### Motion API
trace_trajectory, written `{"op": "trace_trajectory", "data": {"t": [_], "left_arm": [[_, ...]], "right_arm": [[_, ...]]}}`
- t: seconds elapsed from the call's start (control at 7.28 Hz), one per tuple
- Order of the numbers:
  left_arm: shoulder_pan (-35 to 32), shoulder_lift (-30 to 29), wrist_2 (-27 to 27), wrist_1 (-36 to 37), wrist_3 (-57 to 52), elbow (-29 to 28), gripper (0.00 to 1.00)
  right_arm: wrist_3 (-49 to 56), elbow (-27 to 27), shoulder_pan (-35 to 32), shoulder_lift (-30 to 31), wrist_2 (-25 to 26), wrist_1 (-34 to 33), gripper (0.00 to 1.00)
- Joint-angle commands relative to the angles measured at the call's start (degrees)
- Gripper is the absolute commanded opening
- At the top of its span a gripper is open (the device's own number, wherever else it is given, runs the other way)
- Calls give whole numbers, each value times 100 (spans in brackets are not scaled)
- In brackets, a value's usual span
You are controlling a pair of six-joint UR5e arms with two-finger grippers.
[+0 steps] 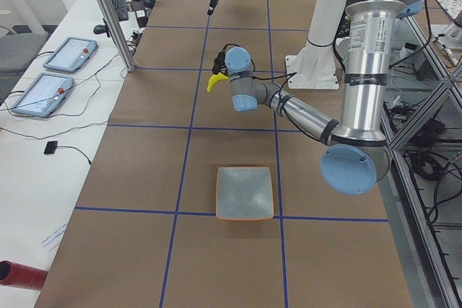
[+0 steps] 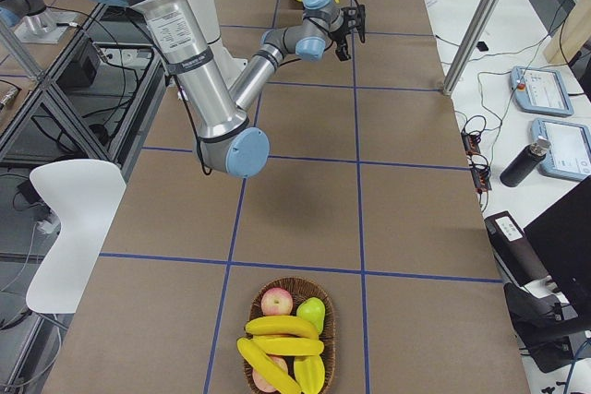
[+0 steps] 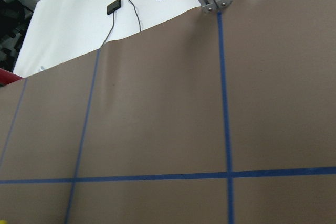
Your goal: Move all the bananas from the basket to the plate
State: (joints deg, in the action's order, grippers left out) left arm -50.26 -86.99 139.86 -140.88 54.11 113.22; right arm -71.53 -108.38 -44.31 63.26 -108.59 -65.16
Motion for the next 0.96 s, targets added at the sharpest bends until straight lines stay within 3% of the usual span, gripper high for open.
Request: {"op": "trace_trajectory", "data": {"t": [0.0, 0.27, 0.41, 0.82], "left_arm": [[-456, 1415, -38, 7, -1466, 60, 0], [-922, 2419, -99, 16, -2804, -2, 0], [-950, 2702, -395, 16, -3271, -141, 0], [-986, 2583, -1178, 8, -4267, -1072, 0]], "right_arm": [[953, 18, -506, 720, -485, 20, 100], [1743, 36, -1033, 1143, -1056, 3, 100], [2252, 36, -1288, 1432, -1224, 3, 100], [4404, 465, -2333, 2171, -1882, -6, 100]]}}
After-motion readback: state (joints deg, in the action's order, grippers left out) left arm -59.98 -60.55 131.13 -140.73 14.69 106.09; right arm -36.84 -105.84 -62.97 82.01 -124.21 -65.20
